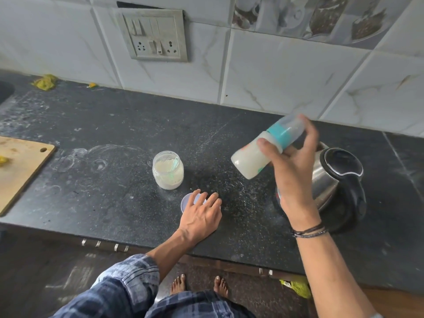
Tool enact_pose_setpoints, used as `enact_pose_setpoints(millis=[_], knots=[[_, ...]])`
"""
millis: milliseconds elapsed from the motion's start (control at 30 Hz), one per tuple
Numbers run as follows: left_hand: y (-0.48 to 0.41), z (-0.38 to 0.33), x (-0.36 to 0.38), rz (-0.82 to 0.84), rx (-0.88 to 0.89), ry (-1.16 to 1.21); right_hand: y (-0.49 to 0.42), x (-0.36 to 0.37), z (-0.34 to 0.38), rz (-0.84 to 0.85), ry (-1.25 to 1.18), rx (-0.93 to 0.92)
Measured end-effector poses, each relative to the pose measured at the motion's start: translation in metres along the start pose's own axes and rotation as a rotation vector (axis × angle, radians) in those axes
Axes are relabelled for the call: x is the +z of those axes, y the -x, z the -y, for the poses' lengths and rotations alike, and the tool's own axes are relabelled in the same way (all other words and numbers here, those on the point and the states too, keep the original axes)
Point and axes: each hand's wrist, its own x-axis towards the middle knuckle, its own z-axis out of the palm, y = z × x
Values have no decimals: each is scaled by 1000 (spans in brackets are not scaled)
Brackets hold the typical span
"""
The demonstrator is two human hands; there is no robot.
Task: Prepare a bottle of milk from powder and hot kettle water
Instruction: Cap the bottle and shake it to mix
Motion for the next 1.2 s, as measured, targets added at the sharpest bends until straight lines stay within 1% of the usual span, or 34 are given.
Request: enact_pose_setpoints(millis=[33,100,133,167,200,267,300,333,400,433,467,533,567,600,667,700,733,800,833,867,933,967,1000,1033,1100,1133,1200], knots=[[0,0,0,5,-1,0,2,0,3,-21,0,-36],[-1,-1,0,5,-18,1,-1,-1,8,-181,-72,-112],[-1,-2,0,10,-24,3,-3,-3,9,-236,-96,-120],[-1,-2,-1,18,-21,6,-5,-3,10,-225,-103,-102],[0,-2,-1,26,-11,9,-5,-3,9,-151,-64,-66],[0,-1,-2,35,-4,9,-2,-5,3,68,72,-3],[-1,-1,-2,34,-6,9,2,-6,3,98,98,-13],[-1,-2,-2,30,-9,10,6,-5,4,58,82,-51],[-1,-2,-3,23,-18,15,7,-5,2,-119,-10,-123],[0,-2,-3,22,-15,13,6,-4,1,-176,-31,-138],[0,-1,-3,23,-6,11,6,-3,1,-171,-34,-119],[1,-1,-3,30,-2,9,9,-2,-3,-15,37,-30],[1,-1,-3,30,-4,7,10,-4,-2,17,62,-31],[1,-1,-3,29,-3,7,12,-4,1,-19,56,-74],[0,-1,-2,23,-7,4,9,-4,4,-180,-22,-159],[0,-1,-1,24,-7,2,5,-5,4,-221,-56,-169],[1,0,-1,26,-2,1,4,-4,6,-200,-68,-149],[2,1,1,29,7,7,5,-2,4,-24,16,-89],[2,1,1,31,6,7,7,-4,3,25,57,-85],[2,1,1,32,5,9,10,-3,4,13,61,-121],[1,0,2,27,-2,11,13,-1,6,-145,-18,-209],[1,0,2,27,-7,11,13,-1,5,-226,-47,-227],[0,0,1,28,-8,10,12,1,7,-259,-57,-211],[1,0,1,30,-4,14,12,2,7,-221,-33,-171],[1,0,0,24,-2,23,9,-5,6,-63,49,-82],[1,0,0,22,-2,23,7,-8,10,-58,39,-80],[0,0,1,22,-5,18,0,-11,21,-201,-65,-153]])
